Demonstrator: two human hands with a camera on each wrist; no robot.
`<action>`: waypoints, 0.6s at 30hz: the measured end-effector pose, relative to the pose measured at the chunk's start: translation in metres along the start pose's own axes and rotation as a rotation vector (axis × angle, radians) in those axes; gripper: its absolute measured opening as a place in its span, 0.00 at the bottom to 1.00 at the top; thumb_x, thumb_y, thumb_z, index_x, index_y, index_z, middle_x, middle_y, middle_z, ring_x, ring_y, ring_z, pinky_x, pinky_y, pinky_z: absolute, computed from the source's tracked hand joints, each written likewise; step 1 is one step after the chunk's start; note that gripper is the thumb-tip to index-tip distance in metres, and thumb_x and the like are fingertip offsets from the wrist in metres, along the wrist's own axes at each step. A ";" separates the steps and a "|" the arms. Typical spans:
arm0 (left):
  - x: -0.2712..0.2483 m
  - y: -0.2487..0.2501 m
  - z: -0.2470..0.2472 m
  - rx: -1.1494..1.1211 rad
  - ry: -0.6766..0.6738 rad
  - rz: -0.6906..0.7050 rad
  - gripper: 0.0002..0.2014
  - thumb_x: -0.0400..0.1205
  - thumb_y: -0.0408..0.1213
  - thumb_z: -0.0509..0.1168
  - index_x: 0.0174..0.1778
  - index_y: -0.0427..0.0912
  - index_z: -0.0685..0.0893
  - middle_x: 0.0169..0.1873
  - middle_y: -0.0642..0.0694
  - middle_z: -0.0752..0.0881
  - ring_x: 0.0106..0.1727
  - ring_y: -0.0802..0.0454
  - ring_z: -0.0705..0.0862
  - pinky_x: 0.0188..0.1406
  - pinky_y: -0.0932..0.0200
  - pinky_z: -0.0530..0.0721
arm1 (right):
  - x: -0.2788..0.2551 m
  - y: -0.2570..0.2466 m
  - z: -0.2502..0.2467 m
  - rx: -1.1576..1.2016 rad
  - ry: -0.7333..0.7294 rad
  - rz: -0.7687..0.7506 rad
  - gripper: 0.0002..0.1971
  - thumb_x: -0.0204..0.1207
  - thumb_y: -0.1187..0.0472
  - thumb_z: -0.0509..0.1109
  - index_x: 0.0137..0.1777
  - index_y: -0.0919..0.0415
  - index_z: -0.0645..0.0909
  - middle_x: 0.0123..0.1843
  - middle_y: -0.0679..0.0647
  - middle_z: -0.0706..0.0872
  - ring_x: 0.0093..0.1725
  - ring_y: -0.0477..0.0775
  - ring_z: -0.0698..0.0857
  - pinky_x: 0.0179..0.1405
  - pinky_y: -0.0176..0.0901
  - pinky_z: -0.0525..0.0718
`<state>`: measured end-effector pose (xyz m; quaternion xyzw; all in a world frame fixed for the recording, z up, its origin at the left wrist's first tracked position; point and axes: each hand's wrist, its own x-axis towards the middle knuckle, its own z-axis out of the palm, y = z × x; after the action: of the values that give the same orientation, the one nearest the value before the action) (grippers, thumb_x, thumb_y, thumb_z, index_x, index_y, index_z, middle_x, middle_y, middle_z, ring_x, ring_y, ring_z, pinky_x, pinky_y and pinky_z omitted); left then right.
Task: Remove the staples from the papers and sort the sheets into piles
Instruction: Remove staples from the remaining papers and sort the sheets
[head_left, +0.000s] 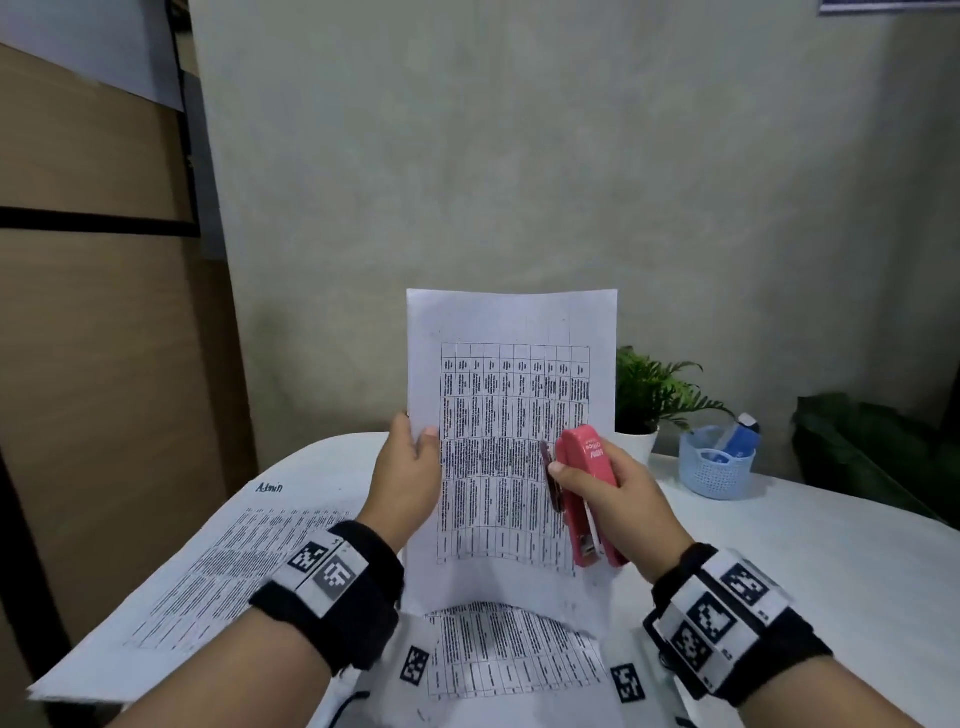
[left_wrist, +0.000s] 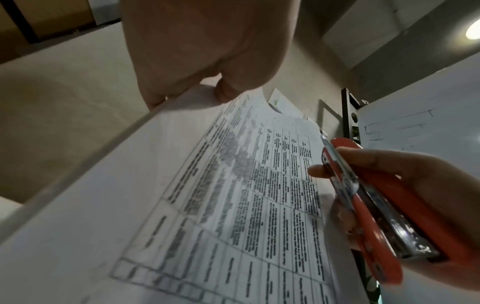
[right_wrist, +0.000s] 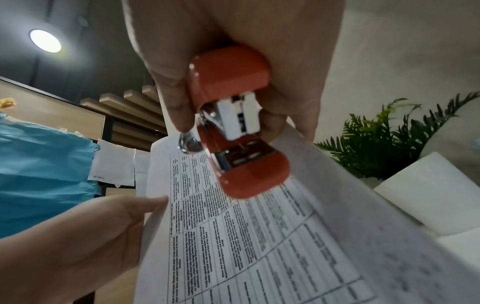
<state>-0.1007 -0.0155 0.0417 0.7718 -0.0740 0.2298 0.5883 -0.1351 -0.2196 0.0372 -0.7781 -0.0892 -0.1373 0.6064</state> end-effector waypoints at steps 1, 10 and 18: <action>-0.001 0.001 -0.001 -0.018 0.011 0.009 0.04 0.88 0.36 0.53 0.55 0.44 0.72 0.43 0.60 0.79 0.44 0.61 0.79 0.40 0.71 0.73 | 0.001 -0.004 -0.001 -0.049 0.038 -0.013 0.18 0.73 0.51 0.72 0.61 0.52 0.78 0.57 0.56 0.81 0.45 0.51 0.85 0.38 0.38 0.82; 0.001 0.003 -0.005 -0.156 -0.020 0.030 0.09 0.88 0.35 0.55 0.49 0.55 0.75 0.46 0.60 0.84 0.46 0.71 0.81 0.39 0.75 0.76 | 0.033 -0.113 -0.006 -0.007 0.493 -0.571 0.13 0.68 0.31 0.64 0.44 0.33 0.67 0.44 0.65 0.83 0.40 0.67 0.84 0.40 0.65 0.86; -0.002 0.006 -0.003 -0.156 -0.036 0.065 0.07 0.87 0.34 0.56 0.49 0.52 0.74 0.41 0.56 0.85 0.33 0.77 0.83 0.29 0.80 0.77 | 0.086 -0.161 0.028 -0.212 0.534 -0.737 0.19 0.71 0.32 0.61 0.50 0.43 0.67 0.27 0.41 0.79 0.31 0.51 0.83 0.41 0.56 0.85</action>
<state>-0.1059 -0.0150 0.0470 0.7249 -0.1275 0.2284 0.6372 -0.1000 -0.1544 0.2069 -0.6897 -0.1860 -0.5474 0.4359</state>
